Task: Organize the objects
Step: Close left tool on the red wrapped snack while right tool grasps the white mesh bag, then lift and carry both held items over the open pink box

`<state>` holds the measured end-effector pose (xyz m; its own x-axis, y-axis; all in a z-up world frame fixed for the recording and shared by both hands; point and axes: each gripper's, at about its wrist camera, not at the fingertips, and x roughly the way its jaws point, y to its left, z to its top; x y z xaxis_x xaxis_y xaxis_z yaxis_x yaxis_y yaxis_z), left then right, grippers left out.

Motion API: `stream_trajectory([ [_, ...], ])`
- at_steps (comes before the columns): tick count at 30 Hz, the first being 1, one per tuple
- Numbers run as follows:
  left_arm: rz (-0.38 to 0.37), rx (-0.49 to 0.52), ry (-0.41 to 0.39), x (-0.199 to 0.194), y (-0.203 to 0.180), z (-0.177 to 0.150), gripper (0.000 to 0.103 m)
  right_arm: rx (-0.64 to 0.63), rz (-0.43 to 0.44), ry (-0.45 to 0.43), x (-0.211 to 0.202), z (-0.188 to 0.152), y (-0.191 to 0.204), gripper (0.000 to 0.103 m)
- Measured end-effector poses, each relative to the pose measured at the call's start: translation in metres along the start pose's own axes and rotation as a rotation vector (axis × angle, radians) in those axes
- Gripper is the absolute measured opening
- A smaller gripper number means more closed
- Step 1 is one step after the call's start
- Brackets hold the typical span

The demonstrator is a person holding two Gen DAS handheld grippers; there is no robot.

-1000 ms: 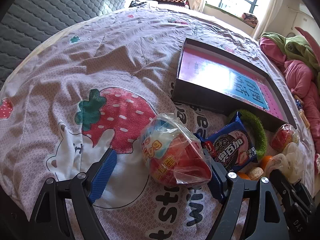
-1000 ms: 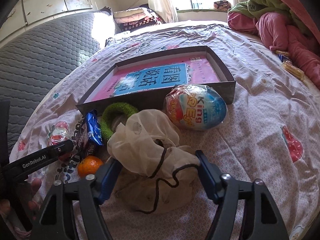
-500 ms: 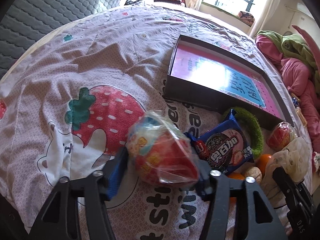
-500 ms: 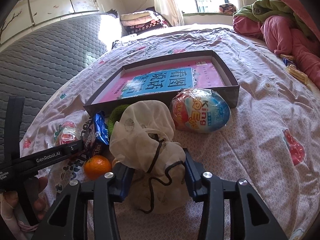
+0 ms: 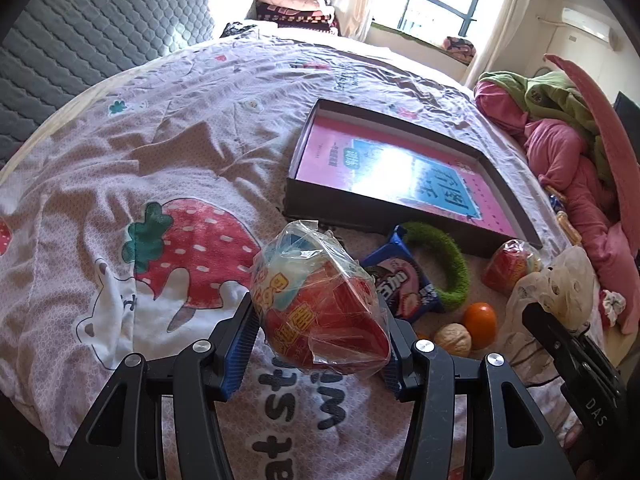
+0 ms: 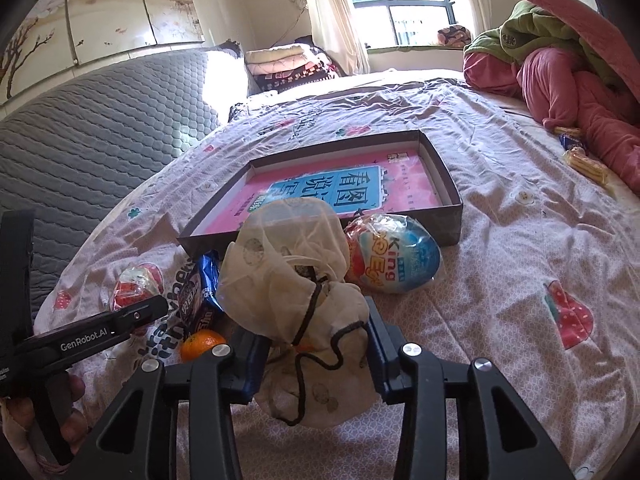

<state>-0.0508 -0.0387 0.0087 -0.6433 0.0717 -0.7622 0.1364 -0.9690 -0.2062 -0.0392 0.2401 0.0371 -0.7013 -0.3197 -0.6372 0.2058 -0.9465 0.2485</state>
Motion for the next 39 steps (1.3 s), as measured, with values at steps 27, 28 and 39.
stream_trajectory([
  [27, -0.039, 0.120, -0.089, -0.016, -0.052, 0.065, 0.056, -0.029, -0.012, -0.155, -0.025, 0.048, -0.003, 0.043],
  [28, -0.041, 0.118, -0.088, -0.015, -0.052, 0.066, 0.056, -0.029, -0.016, -0.158, -0.025, 0.051, -0.003, 0.043],
  [39, -0.072, 0.138, -0.127, -0.016, -0.062, 0.104, 0.056, -0.016, -0.030, -0.200, -0.017, 0.087, -0.004, 0.043],
])
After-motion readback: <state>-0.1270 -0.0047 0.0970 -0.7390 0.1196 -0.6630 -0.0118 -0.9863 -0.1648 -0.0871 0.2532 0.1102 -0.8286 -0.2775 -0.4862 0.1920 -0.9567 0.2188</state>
